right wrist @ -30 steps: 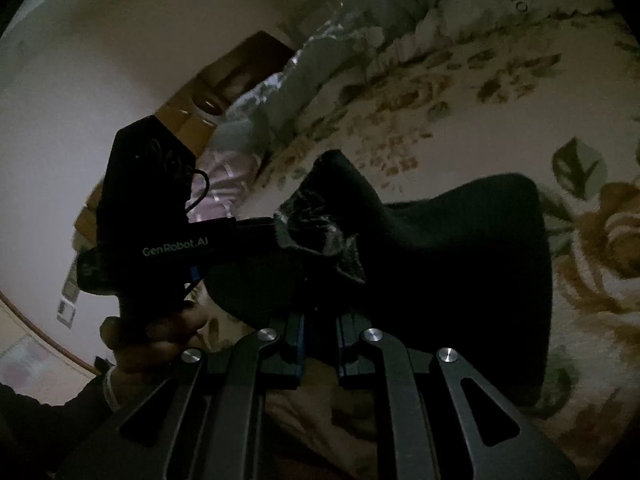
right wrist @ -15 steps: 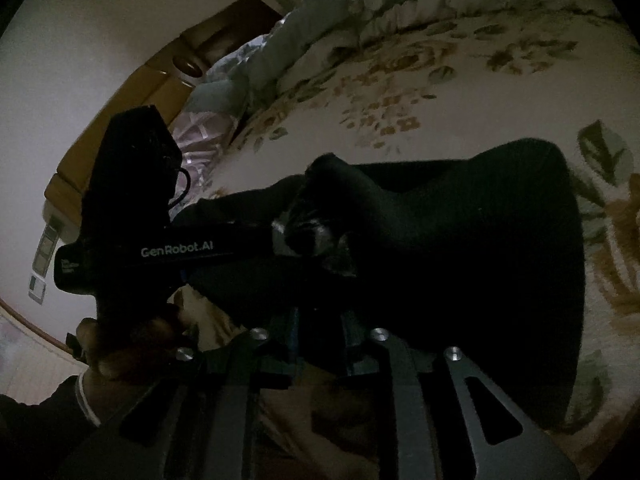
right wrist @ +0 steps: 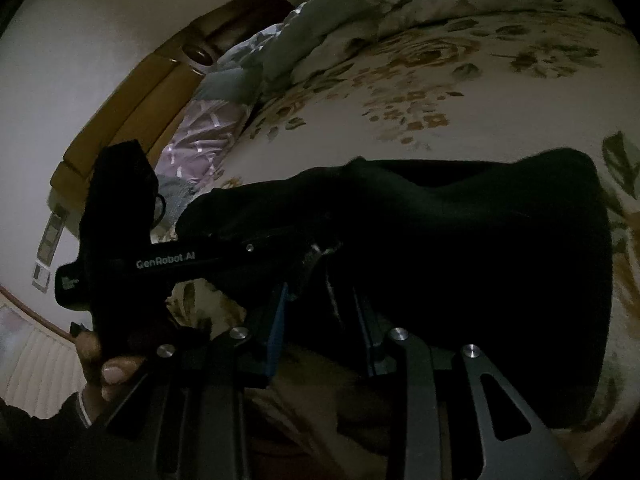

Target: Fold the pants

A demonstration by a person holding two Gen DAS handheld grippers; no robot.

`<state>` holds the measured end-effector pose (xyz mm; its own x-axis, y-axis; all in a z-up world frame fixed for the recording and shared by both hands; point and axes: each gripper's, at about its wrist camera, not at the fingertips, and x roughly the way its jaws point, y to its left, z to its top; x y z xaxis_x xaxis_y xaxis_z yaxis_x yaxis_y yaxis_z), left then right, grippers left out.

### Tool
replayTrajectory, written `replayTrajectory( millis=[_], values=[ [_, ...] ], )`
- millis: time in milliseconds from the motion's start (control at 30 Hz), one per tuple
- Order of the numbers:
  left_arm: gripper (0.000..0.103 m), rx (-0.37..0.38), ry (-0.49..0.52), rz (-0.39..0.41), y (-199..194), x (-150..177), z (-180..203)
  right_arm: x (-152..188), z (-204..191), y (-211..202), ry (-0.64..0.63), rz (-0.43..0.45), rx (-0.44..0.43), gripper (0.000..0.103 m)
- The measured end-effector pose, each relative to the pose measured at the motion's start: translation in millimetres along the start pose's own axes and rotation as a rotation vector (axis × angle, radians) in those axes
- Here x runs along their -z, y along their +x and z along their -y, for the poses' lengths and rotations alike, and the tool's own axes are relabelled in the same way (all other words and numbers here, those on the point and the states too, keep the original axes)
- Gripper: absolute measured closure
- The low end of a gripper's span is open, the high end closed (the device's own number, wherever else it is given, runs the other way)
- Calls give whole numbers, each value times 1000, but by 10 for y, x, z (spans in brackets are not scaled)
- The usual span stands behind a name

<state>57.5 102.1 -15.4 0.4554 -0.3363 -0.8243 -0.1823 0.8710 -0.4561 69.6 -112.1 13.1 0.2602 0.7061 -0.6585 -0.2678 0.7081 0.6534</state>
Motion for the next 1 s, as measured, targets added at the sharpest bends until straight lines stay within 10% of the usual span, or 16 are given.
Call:
replayTrajectory(
  millis=[1000],
  values=[
    [44, -139, -487, 193, -1065, 389, -1540, -680, -982, 802, -214, -126, -92, 50]
  ],
)
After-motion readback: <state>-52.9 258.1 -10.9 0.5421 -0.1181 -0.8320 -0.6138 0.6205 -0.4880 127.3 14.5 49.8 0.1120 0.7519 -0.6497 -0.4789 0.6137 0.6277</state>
